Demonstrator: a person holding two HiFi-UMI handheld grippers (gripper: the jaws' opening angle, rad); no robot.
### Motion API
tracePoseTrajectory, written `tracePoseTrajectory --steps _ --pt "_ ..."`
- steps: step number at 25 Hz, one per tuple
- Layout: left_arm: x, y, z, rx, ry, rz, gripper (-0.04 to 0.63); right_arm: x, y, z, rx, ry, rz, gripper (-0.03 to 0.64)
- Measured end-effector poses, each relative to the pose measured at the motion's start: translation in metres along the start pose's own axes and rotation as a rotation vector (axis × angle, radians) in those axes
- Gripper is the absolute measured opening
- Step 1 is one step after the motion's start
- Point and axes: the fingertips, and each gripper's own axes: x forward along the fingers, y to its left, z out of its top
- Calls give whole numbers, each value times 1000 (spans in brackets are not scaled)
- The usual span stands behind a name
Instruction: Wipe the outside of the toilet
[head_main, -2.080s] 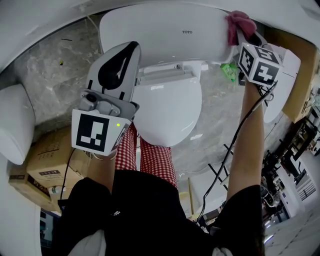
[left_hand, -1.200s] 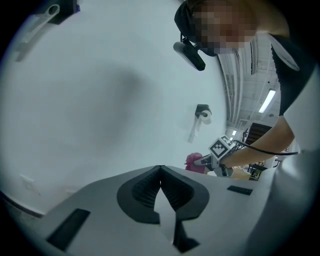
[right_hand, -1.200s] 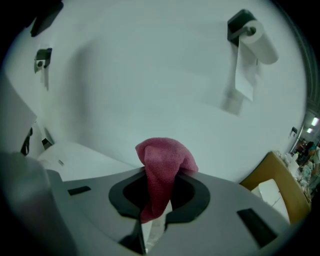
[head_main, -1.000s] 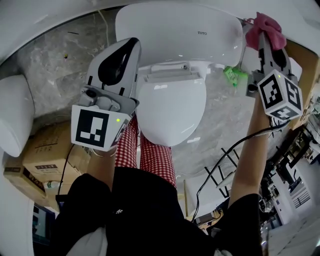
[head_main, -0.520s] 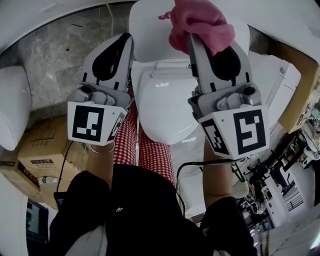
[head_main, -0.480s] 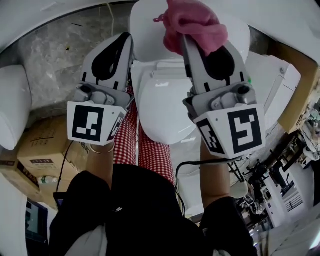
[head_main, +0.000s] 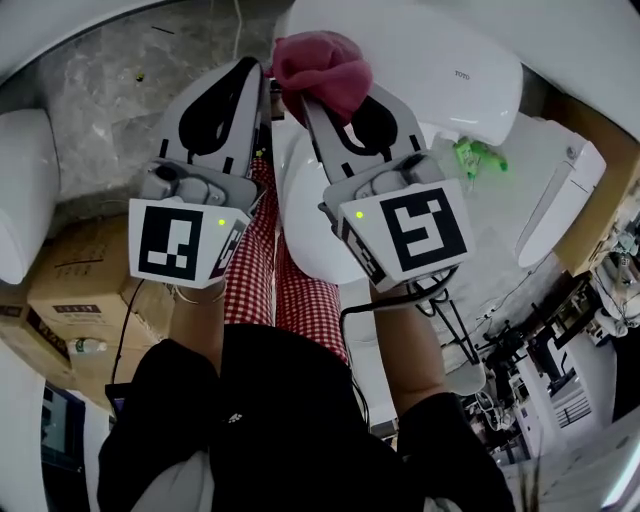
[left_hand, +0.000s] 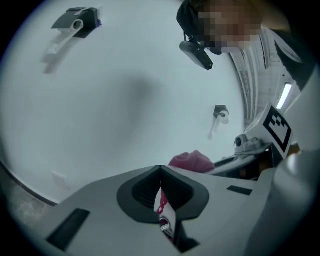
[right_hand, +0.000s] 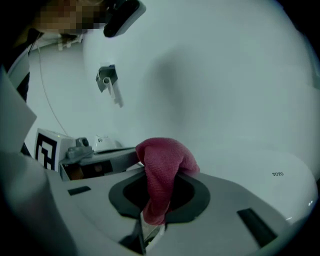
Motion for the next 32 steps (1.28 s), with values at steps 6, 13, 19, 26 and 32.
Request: tracePoseTrajectory --steps 6,13,19,26,32 --pt "8 -10 5 18 1 -18 6 -4 -21 -25 -56 95 -82 72" --pt "16 -26 4 40 13 -64 6 -9 -30 -27 -55 77 -112 72" --pt "23 -42 5 49 22 -92 6 -32 -60 -21 -11 36 -154 72" --pt "33 -57 5 58 30 -124 6 -53 -92 -14 -20 9 -211 72" --pt "40 -69 3 62 37 -151 6 -70 -118 -16 -21 -7 -266 72"
